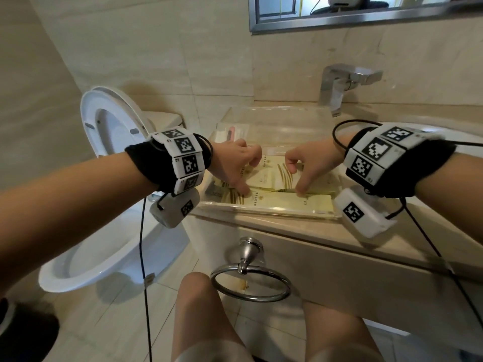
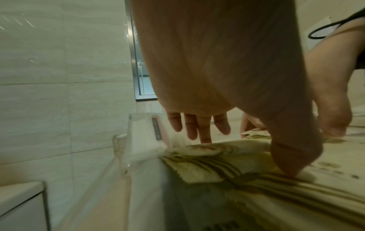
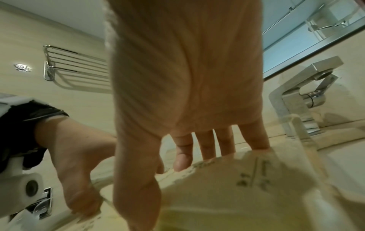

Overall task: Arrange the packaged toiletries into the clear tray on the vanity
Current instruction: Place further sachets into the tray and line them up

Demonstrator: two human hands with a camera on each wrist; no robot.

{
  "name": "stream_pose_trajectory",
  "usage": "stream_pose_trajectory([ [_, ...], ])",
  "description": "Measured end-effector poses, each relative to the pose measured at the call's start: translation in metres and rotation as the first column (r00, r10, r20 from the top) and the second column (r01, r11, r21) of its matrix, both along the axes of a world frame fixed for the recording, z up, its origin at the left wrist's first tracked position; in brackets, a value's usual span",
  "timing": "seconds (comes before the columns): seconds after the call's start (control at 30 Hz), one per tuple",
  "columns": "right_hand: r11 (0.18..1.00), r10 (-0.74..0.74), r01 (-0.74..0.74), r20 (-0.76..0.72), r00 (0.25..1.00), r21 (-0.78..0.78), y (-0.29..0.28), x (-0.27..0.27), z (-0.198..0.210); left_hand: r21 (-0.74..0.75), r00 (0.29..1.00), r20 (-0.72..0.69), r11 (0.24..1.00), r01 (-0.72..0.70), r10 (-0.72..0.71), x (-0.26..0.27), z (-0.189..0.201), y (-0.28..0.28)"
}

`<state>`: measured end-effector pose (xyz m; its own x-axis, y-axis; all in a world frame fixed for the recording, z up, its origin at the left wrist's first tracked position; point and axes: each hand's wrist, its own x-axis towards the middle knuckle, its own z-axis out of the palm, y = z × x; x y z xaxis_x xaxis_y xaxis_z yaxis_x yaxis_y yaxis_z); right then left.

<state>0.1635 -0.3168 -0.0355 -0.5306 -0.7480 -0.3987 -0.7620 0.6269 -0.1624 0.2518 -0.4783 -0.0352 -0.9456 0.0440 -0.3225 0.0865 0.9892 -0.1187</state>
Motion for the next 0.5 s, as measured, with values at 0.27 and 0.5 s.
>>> stream_pose_trajectory([
  [0.27,0.999,0.028,-0.029,-0.028,0.999,-0.029,0.0027,-0.0013,-0.0030,-0.053,0.996,-0.028,0.995,0.088,-0.090,-0.0051,0.0026,-0.0050],
  [0.5,0.999,0.034,-0.035,-0.009,0.999,-0.039,0.0039,-0.0027,-0.0041,-0.040,0.997,-0.023,0.996,0.076,-0.077,-0.0087,0.0016,-0.0041],
])
